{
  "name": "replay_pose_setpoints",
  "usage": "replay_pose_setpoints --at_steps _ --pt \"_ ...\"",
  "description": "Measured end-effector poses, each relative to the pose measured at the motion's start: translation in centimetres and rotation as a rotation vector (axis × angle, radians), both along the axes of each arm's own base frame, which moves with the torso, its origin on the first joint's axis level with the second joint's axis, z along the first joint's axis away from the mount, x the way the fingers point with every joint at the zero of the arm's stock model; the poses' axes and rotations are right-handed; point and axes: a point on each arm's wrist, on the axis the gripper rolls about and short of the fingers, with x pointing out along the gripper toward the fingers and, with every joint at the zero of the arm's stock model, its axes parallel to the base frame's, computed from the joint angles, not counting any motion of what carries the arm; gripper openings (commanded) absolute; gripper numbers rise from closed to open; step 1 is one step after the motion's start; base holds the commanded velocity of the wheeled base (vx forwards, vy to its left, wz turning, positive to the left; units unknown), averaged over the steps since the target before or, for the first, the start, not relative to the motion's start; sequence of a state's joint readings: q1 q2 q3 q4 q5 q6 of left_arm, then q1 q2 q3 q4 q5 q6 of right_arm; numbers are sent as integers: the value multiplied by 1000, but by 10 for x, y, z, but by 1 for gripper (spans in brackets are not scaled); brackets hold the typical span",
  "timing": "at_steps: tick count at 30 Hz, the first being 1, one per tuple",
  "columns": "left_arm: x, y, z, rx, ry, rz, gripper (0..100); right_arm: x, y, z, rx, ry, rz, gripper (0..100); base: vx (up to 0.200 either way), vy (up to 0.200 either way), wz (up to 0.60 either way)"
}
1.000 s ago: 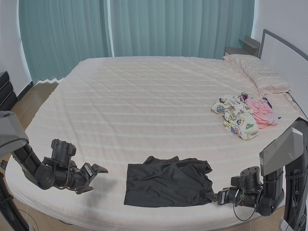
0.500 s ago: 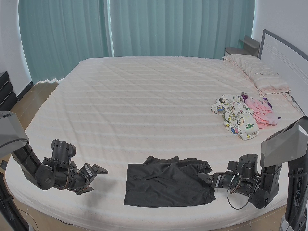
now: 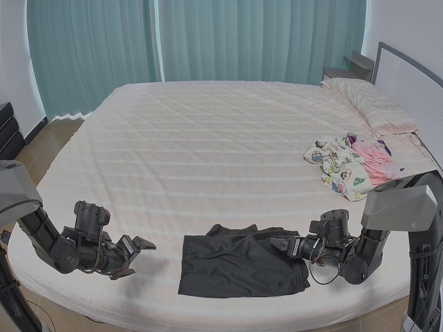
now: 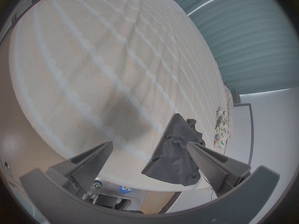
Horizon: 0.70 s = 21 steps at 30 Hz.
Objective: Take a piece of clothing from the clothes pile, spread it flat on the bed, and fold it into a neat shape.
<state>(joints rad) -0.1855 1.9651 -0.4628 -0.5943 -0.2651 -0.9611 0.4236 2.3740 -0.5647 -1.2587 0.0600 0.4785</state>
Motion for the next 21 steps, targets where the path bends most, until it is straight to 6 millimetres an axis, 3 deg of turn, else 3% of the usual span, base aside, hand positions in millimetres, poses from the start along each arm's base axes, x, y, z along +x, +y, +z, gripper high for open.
replay_pose_setpoints --at_steps 10,21 --pt "0 -2 -2 -15 -13 -14 100 23 4 -5 19 19 -76 0 0 0 0" --pt "-3 -3 -5 -18 3 -27 100 35 -9 -8 129 58 -217 0 0 0 0"
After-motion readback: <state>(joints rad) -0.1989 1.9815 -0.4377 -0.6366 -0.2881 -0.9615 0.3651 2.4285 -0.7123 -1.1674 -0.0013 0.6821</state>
